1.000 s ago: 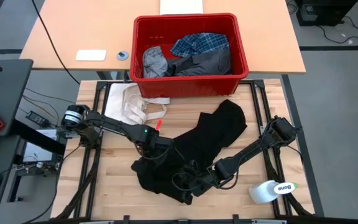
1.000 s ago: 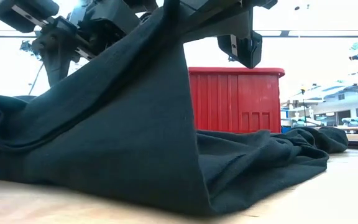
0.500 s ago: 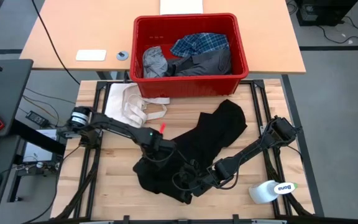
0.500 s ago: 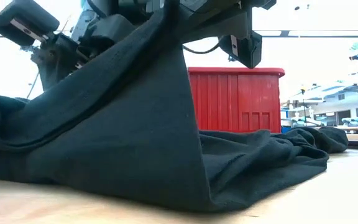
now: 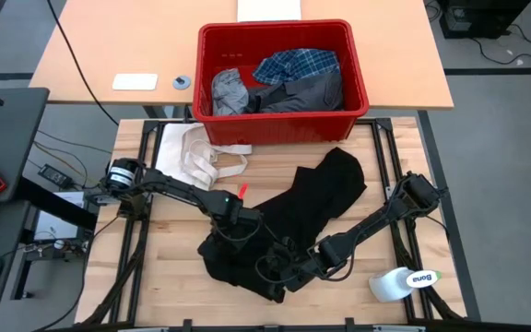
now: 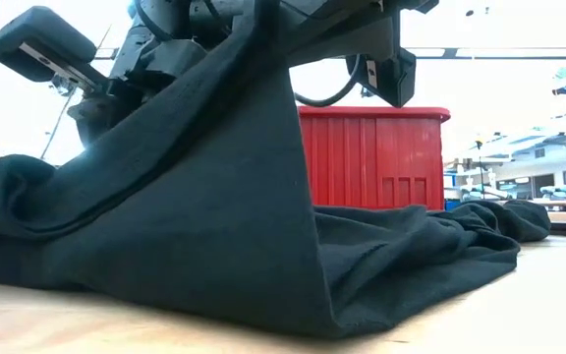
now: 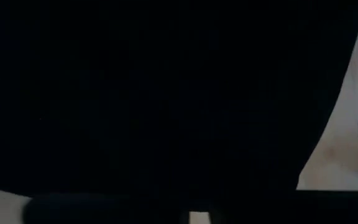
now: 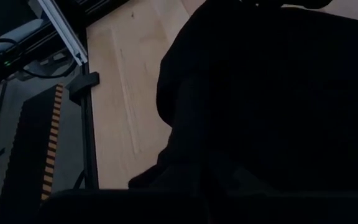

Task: Fold Laundry from Bin
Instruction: Fold the black shirt

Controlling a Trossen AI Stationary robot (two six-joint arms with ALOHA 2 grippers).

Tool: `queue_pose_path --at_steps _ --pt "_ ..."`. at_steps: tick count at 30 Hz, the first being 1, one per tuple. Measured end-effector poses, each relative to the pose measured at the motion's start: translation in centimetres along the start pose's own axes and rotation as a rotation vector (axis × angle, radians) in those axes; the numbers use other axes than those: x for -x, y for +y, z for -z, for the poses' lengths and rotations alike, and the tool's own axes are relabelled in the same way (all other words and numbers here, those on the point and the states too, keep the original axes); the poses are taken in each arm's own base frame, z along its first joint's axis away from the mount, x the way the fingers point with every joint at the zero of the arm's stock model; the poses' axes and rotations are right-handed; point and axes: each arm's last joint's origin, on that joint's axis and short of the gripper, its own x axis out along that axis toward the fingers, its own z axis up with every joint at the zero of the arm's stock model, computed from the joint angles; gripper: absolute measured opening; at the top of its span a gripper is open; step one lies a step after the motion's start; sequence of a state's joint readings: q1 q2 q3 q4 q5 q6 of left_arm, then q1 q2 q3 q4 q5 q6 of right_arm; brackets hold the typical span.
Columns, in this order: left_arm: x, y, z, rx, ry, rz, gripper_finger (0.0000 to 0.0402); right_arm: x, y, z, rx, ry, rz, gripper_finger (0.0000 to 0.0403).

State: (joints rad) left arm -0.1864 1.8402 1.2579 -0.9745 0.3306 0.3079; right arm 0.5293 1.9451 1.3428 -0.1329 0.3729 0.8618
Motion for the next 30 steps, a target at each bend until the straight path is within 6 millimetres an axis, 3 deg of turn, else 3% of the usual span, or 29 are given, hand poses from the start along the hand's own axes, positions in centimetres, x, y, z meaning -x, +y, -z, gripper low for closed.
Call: queue_pose_path --at_steps 4,14,30 --pt "0.5 -0.2 -0.1 0.020 0.015 0.004 0.0013 0.0 0.0 0.0 0.002 0.002 0.003 0.0007" --pt "4.4 -0.1 -0.8 0.033 0.022 0.041 0.0014 0.1 -0.6 0.7 -0.031 0.087 0.044 0.0007" --pt "4.1 0.1 -0.8 -0.009 0.046 0.016 0.0018 0.2 -0.4 1.0 -0.042 0.082 0.060 0.0007"
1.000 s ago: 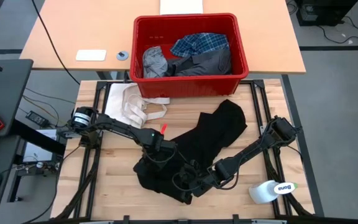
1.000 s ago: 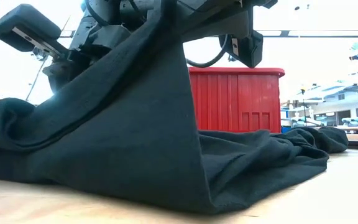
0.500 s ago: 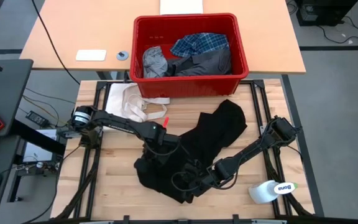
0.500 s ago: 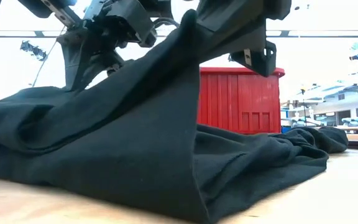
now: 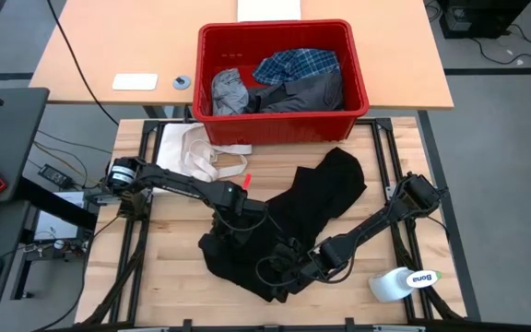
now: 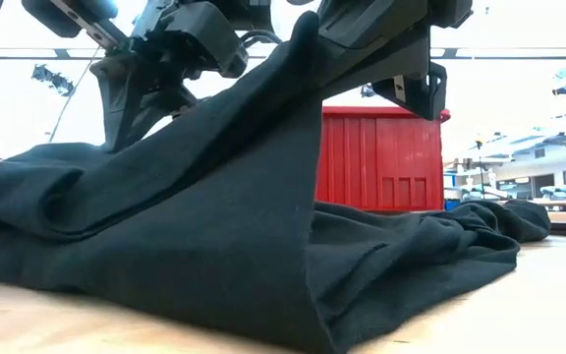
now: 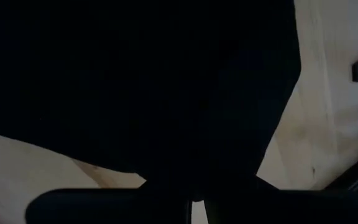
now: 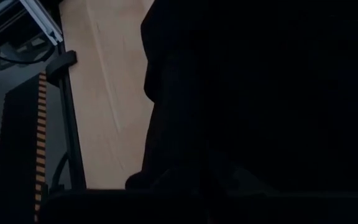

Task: Fold Laundry from Bin
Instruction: Fold the black shirt

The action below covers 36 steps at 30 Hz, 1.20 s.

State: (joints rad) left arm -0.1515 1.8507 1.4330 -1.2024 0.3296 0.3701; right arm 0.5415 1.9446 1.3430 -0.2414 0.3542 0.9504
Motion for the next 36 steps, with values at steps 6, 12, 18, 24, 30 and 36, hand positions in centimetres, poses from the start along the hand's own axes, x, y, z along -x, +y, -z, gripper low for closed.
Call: queue_pose_path --at_steps 6,12,18,24,30,36 --pt "0.6 0.2 0.6 0.020 -0.018 0.087 0.0013 0.0 0.0 0.0 -0.001 0.002 -0.004 0.0007" --pt "2.4 0.2 1.6 0.039 -0.062 0.097 0.0012 0.1 0.0 0.0 -0.001 0.005 -0.005 0.0007" --pt "3.9 0.1 2.3 0.042 -0.115 0.076 0.0012 0.1 -0.3 0.2 -0.116 0.020 0.033 0.0007" --pt "4.3 1.0 2.5 0.045 -0.139 0.040 0.0016 0.4 -0.2 1.0 -0.190 0.011 0.076 0.0007" --pt "4.1 1.7 1.2 -0.045 -0.220 -0.065 0.0023 2.6 0.0 0.2 -0.259 -0.042 0.093 0.0007" --pt "3.6 2.5 1.1 -0.070 -0.163 -0.160 0.0024 6.8 -1.9 -0.8 -0.313 -0.023 0.257 0.0007"
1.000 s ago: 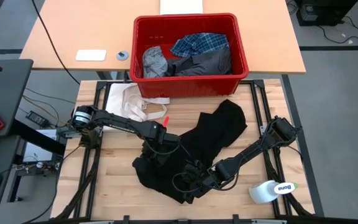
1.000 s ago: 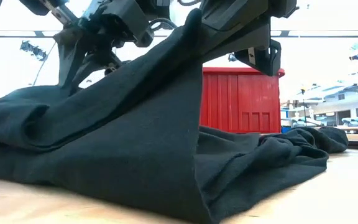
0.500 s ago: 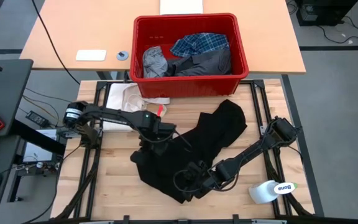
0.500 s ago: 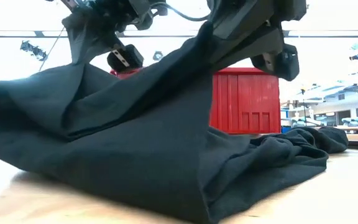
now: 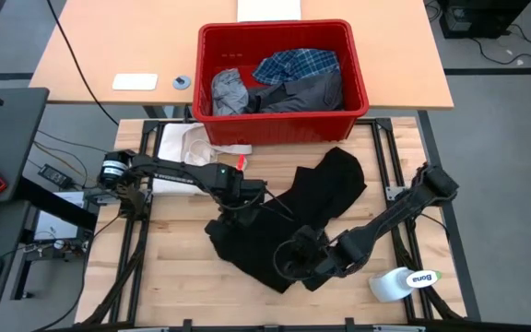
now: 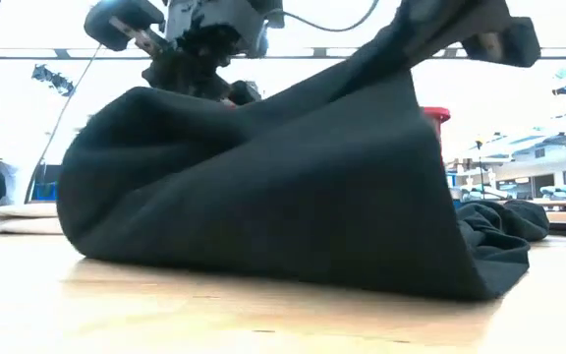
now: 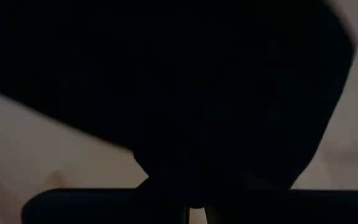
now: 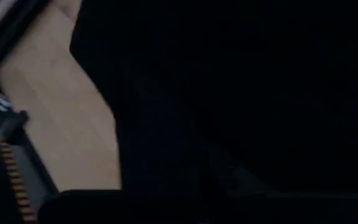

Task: Fold Laundry from Bin
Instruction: Fold the black shirt

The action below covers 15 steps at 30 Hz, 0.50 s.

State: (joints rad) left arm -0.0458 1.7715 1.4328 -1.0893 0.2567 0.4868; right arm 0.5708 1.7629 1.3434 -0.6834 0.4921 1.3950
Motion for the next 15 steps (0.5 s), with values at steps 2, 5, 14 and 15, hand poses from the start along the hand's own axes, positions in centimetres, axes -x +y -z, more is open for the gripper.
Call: queue_pose_path --at_steps 2,5,14,15 --pt "-0.3 0.5 0.1 0.006 0.020 -0.021 0.0024 0.5 -0.8 -0.5 0.019 0.069 0.047 0.0007" --pt "-0.6 1.2 0.4 0.026 0.063 -0.073 0.0024 0.1 -1.6 -0.8 0.043 0.191 0.108 0.0007" --pt "-1.0 2.9 -0.4 0.051 -0.048 -0.143 0.0025 -0.4 -1.9 -0.6 0.022 0.277 0.135 0.0007" --pt "-0.9 3.0 -0.7 0.028 -0.076 -0.151 0.0025 -0.3 -2.0 -0.6 0.019 0.285 0.139 0.0007"
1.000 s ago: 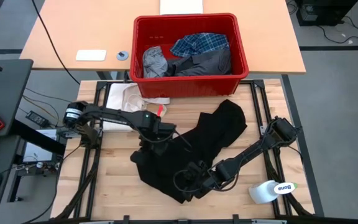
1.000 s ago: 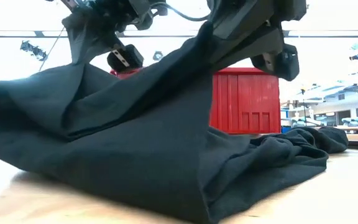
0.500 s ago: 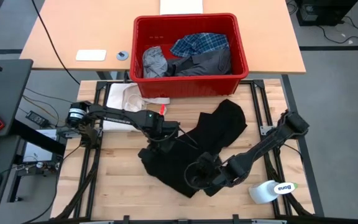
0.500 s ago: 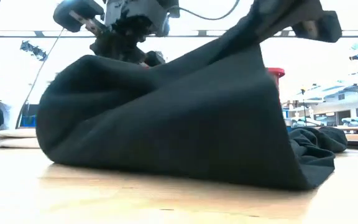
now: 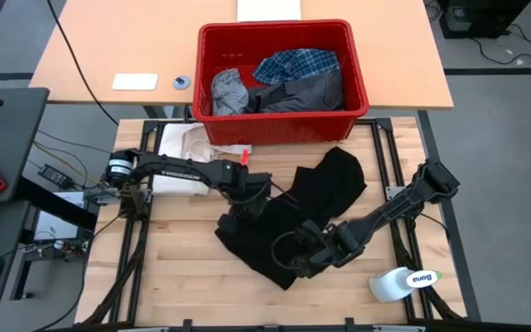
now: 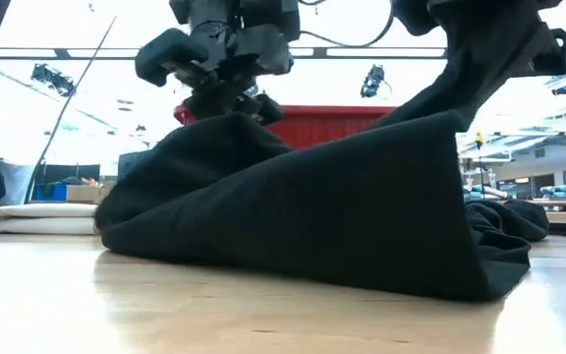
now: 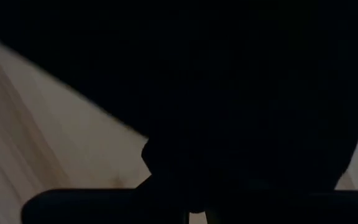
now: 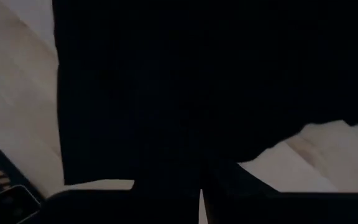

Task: Fold Laundry from Bin
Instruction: Fold the black shirt

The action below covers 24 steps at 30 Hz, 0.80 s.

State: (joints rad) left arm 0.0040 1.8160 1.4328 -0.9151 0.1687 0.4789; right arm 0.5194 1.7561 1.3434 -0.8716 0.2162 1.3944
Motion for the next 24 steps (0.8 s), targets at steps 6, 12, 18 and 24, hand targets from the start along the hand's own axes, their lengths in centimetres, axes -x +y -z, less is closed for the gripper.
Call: queue_pose_path --at_steps 6,12,18,24 --pt "-0.3 1.0 -0.7 -0.069 -0.074 -0.060 0.0022 -0.4 -0.9 0.0 0.003 -0.015 0.107 0.0009" --pt "-2.1 2.4 -0.5 -0.013 -0.045 -0.096 0.0021 -2.2 -2.2 -0.6 0.017 -0.011 0.215 0.0010" --pt "-3.6 3.6 -1.1 0.037 -0.101 -0.147 0.0037 -4.2 -3.8 -0.3 -0.011 0.057 0.241 0.0011" --pt "-3.0 4.7 -2.8 0.018 -0.293 -0.254 0.0091 -4.7 -4.6 0.1 -0.050 0.060 0.274 0.0032"
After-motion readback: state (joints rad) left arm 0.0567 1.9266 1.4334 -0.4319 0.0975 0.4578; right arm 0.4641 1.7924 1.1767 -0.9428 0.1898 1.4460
